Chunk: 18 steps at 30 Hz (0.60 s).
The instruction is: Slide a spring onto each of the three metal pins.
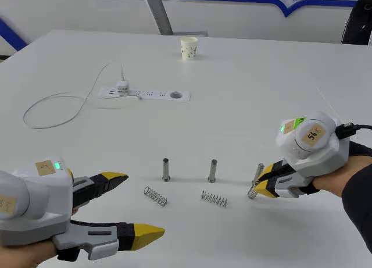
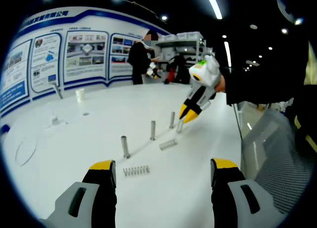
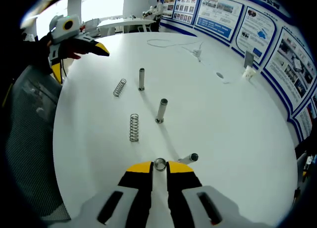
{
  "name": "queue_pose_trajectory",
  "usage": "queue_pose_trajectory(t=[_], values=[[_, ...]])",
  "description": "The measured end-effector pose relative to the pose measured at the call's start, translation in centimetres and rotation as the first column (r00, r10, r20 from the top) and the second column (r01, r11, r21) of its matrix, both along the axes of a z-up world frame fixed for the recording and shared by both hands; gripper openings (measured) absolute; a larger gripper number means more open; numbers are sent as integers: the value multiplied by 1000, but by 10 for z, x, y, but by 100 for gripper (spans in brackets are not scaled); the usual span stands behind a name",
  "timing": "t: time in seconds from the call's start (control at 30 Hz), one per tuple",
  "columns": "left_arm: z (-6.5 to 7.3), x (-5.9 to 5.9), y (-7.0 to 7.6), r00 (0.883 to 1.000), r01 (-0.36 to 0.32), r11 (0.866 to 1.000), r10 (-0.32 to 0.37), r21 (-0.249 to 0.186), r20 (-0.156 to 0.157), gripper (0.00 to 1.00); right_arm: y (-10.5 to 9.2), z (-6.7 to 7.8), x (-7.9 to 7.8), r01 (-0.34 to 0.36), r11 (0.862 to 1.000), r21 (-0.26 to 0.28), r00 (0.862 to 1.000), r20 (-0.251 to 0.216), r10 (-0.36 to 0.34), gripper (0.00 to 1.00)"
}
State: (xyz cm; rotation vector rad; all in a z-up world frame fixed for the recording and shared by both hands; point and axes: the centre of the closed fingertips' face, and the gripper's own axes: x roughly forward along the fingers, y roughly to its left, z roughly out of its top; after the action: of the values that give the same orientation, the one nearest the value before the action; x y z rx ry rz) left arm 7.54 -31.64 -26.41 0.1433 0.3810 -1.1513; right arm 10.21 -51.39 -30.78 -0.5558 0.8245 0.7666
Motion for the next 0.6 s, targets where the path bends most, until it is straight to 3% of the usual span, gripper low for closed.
queue_pose_trajectory(t=[0.6], values=[[0,0,1,1000,1,1000,-1,0,1,79,1,6,0,16,1000,12,1000,-10,-16,12]])
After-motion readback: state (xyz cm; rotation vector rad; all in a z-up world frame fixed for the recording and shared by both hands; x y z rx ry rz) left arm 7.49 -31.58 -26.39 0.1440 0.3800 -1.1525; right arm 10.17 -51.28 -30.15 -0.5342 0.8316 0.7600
